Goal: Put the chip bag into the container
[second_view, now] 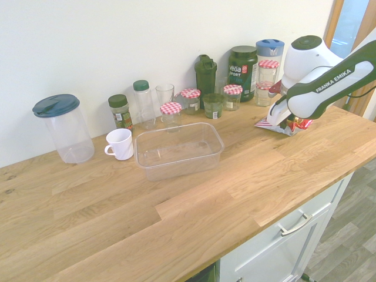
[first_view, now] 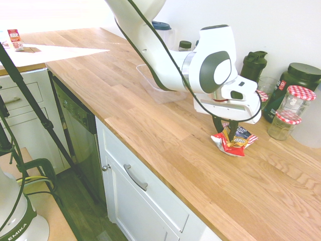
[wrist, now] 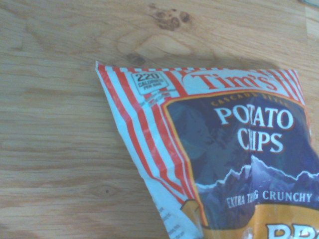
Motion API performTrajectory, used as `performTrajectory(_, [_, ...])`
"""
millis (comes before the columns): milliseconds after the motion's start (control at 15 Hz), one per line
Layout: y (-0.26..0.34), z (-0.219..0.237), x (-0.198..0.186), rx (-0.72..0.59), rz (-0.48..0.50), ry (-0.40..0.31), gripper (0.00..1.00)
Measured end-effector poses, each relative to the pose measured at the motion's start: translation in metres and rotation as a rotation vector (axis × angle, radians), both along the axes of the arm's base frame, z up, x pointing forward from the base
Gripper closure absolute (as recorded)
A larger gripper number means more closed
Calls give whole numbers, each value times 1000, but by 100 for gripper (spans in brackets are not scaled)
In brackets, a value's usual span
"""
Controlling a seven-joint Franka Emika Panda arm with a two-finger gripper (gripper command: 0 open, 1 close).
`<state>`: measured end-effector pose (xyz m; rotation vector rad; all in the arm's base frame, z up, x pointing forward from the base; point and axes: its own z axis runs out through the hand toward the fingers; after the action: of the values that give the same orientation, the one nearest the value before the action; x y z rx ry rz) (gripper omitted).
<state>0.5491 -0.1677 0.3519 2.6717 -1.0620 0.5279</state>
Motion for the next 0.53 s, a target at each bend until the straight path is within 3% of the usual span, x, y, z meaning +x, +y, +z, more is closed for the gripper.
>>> performTrajectory(533, [12, 20, 0, -3, 18, -42, 100])
